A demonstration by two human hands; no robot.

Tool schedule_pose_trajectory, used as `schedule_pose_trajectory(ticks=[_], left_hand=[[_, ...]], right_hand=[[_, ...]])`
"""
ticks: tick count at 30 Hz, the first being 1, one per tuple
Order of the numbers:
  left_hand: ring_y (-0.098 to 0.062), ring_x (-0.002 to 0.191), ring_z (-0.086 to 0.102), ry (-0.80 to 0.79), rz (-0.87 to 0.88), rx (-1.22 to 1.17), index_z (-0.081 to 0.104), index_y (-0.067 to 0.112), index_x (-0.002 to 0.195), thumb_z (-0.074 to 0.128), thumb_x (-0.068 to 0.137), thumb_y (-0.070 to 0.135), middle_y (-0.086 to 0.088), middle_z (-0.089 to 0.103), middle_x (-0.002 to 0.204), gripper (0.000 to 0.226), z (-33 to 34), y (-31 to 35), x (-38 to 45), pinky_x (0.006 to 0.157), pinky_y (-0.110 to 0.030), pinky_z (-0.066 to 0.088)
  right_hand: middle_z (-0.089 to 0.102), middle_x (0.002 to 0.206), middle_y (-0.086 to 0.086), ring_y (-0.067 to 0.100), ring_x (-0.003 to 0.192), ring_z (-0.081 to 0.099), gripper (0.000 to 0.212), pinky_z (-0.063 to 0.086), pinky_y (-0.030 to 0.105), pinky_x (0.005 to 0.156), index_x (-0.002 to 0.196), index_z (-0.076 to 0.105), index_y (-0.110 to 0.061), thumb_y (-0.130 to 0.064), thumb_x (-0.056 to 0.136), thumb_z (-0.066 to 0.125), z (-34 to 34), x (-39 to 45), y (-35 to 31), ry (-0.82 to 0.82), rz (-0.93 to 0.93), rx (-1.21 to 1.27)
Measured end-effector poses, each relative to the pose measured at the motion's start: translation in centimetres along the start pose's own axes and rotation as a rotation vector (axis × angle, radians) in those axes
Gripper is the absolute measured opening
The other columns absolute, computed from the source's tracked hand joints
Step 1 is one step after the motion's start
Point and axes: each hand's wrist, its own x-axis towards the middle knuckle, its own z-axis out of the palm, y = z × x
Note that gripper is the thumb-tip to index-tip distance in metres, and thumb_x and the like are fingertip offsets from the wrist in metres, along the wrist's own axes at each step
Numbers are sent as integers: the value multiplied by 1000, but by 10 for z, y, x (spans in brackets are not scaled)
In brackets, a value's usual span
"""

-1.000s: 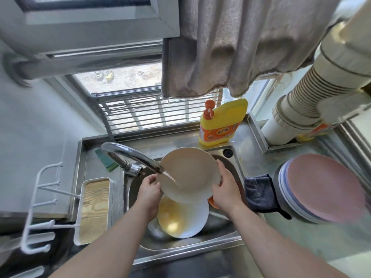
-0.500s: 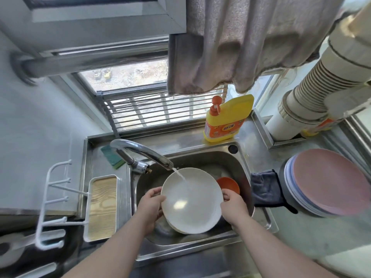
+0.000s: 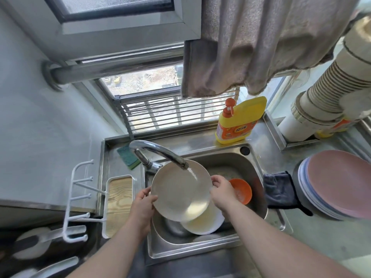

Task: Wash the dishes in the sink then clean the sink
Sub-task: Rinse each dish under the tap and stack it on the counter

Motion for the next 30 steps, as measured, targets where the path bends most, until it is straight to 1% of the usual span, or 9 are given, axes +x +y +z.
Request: schedule_pose_trajectory(ticks=[3,7,9,14,17,20,26,28,30], left_hand=[[-23,92,68,-15,-21,36,62,16,121,57,100,-1,-15,74,108,28,14,-6,-3,75,-33,52],[-27,110,67,-88,-76,44,58,15,129,55,105,11,-13,71,120,24,44,-13,-2,105,-45,48],[-26,114,66,-123,-106,23,54,17,134,53,108,18,-10,69,124,26,61,-15,-3,108,-46,45],[-26,104,71,-219,-173,110,61,23,124,49,108,14,-9,74,117,21,88,-24,-13,91,-40,55],[-25,92,74,-282,-205,285,64,19,130,43,105,6,-11,77,109,34,88,-36,-14,75,-35,58],[-23,76,68,-283,-207,406,71,15,117,50,104,12,-9,77,89,25,73,-37,-22,67,-33,53],[-15,51,52,-206,-191,380,74,9,97,59,93,12,-2,58,64,16,23,-29,-25,58,-27,39],[-14,51,53,-168,-159,337,76,11,108,60,95,11,-3,63,67,21,9,-24,-21,54,-25,41],[-16,56,60,-131,-127,266,73,14,116,61,100,11,-7,71,76,20,-2,-19,-21,52,-26,48]], right_hand=[[62,125,-16,6,119,56,41,45,27,93,130,61,-33,-14,94,61,-18,-5,-13,29,-60,-66],[63,119,-20,9,114,59,43,44,26,88,131,60,-41,-20,94,60,-48,-16,-28,92,-149,-164],[64,117,-21,10,111,61,44,48,31,92,131,60,-45,-21,94,59,-62,-19,-30,128,-178,-196],[68,129,-16,14,115,64,43,54,40,100,136,61,-39,-25,95,60,-97,-26,-21,193,-163,-238],[69,127,-10,18,114,63,43,54,35,90,137,61,-34,-21,96,57,-113,-28,-11,187,-97,-239],[70,122,-2,25,109,64,42,54,36,84,131,66,-26,-20,91,54,-113,-22,6,143,27,-264],[75,88,11,35,86,70,21,57,40,72,80,77,-14,-7,77,57,-71,-15,43,16,177,-103],[77,95,17,40,93,73,27,61,44,74,87,79,-10,3,83,56,-53,-22,37,-36,248,49],[78,103,13,38,102,71,34,61,53,90,102,79,-16,5,89,54,-36,-27,29,-88,283,108]])
